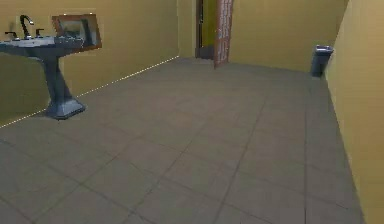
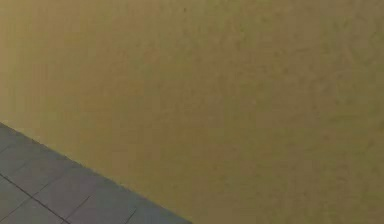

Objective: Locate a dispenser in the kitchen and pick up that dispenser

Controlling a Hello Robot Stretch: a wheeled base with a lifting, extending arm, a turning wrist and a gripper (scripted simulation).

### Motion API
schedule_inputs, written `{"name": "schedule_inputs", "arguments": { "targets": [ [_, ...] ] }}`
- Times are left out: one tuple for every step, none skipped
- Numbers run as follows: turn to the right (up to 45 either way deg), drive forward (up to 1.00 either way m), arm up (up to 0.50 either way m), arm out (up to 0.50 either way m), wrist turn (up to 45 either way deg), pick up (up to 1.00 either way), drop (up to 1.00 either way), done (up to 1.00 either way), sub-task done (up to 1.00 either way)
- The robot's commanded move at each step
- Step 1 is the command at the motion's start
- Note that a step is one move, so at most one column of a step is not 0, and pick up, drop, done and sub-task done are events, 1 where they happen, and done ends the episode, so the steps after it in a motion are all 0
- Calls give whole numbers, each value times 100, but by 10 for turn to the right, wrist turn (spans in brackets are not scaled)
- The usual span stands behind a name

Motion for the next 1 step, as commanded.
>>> {"name": "schedule_inputs", "arguments": {
  "targets": [
    [0,100,0,0,0,0,0,0,0]
  ]
}}
